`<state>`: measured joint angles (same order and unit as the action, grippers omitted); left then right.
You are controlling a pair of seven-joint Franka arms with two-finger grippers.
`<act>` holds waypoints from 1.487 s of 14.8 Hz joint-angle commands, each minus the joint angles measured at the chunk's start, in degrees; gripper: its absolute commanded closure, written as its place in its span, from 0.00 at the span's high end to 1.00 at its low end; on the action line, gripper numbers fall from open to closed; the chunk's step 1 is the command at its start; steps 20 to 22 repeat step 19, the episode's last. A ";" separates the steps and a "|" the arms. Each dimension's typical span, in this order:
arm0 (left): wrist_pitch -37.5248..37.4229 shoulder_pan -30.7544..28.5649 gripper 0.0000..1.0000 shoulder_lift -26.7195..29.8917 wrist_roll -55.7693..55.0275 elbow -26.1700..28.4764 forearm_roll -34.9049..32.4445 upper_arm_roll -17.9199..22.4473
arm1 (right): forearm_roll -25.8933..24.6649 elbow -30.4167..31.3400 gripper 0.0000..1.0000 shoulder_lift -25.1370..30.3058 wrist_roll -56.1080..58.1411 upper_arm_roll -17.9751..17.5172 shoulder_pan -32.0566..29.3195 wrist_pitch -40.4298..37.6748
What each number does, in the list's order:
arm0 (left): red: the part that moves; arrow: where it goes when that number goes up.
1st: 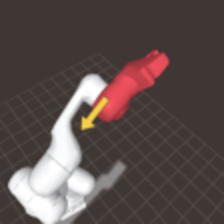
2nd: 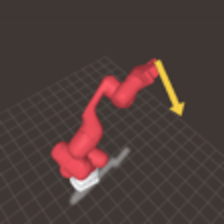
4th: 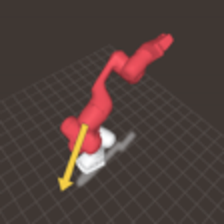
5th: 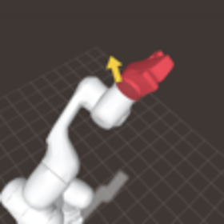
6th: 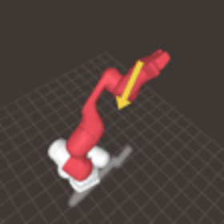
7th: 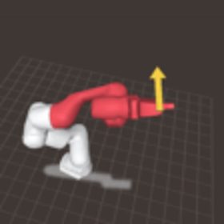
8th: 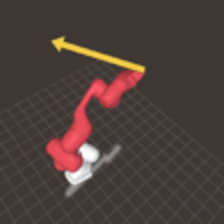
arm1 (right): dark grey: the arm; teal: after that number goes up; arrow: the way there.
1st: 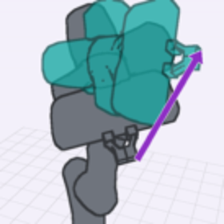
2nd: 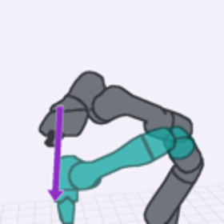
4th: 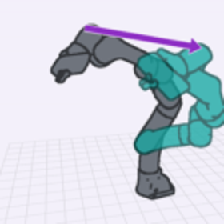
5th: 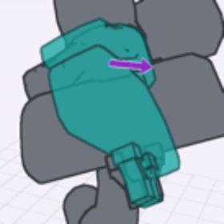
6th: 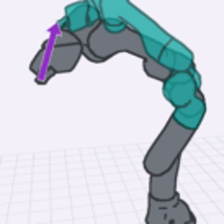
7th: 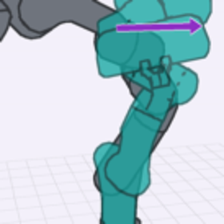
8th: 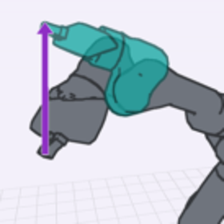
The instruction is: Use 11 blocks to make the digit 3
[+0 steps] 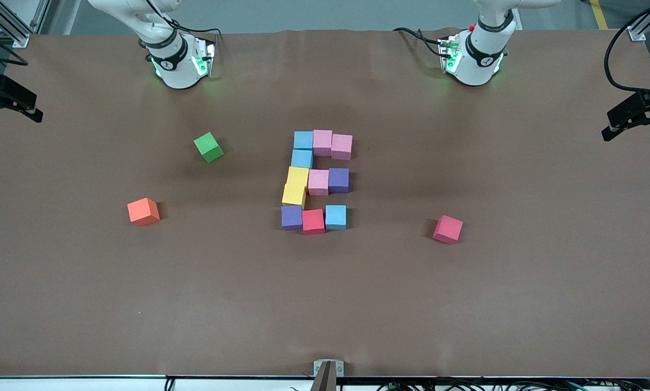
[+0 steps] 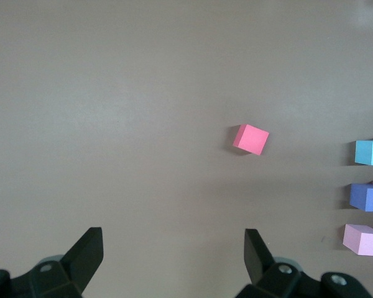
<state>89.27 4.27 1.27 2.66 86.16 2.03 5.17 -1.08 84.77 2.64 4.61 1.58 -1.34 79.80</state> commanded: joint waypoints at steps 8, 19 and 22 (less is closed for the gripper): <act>-0.59 0.03 1.00 0.66 0.77 0.59 -1.41 -0.60 | 0.55 1.36 1.00 0.96 0.05 -0.87 1.26 -1.14; -0.59 0.12 1.00 0.48 -5.39 0.51 -0.36 -0.60 | -4.09 -0.57 1.00 0.96 -0.47 -1.49 3.36 -0.18; -0.59 0.12 1.00 0.48 -5.39 0.51 -0.36 -0.60 | -4.09 -0.57 1.00 0.96 -0.47 -1.49 3.36 -0.18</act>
